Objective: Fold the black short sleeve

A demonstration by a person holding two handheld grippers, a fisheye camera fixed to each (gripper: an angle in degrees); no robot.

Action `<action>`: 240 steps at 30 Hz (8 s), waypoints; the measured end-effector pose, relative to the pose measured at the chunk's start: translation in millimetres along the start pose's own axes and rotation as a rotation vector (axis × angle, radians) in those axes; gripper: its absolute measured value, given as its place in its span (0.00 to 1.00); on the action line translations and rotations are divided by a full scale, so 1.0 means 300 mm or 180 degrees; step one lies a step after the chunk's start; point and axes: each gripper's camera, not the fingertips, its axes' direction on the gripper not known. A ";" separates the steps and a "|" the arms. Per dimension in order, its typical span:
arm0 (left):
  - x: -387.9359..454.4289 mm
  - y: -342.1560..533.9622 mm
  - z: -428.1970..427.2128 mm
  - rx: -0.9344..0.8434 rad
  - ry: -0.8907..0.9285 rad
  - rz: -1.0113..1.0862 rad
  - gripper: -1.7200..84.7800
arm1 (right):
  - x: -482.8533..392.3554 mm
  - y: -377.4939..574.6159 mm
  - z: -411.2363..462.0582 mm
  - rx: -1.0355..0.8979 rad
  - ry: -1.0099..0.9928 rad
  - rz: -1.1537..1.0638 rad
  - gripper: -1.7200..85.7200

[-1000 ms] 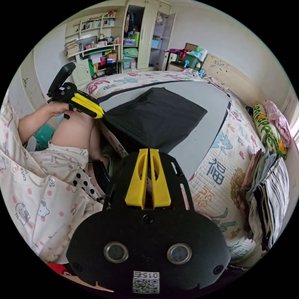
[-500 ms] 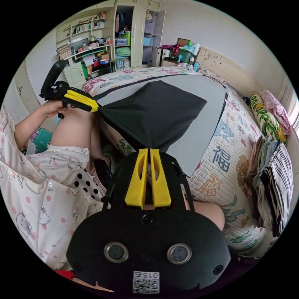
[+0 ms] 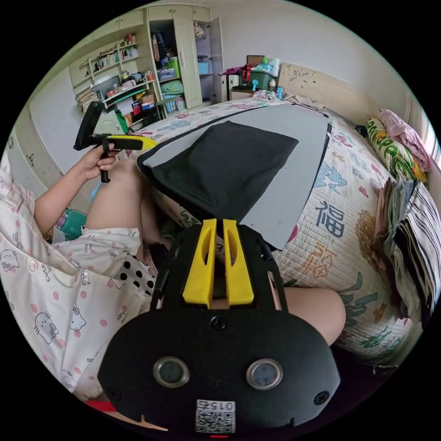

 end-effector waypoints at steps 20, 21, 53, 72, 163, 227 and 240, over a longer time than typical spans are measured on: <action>-0.212 -0.210 0.271 -0.0109 -0.0039 -0.0553 0.13 | -0.462 -0.206 0.274 0.0333 -0.0455 -0.0995 0.15; -0.224 -0.241 0.301 -0.0122 -0.0094 -0.0595 0.13 | -0.480 -0.216 0.321 0.0222 -0.0392 -0.1007 0.15; -0.087 -0.462 0.584 -0.0282 -0.0340 -0.0321 0.02 | -0.409 -0.267 0.401 0.0013 -0.0110 -0.0954 0.04; 0.034 -0.532 0.793 -0.0639 -0.0577 -0.0168 0.02 | -0.032 -0.521 0.178 -0.0267 -0.1483 -0.0764 0.09; -1.303 0.308 0.781 0.0939 0.1561 -0.2186 0.03 | -0.823 -2.635 0.951 -0.0441 -0.1218 0.0431 0.05; 1.045 -2.387 1.650 -0.0195 0.1612 0.0398 0.04 | 0.085 -2.049 -0.782 0.0077 0.2573 0.2292 0.03; 1.025 -2.349 1.555 -0.0202 0.1726 0.0024 0.05 | 0.192 -1.896 -0.874 0.0240 0.2052 0.2847 0.09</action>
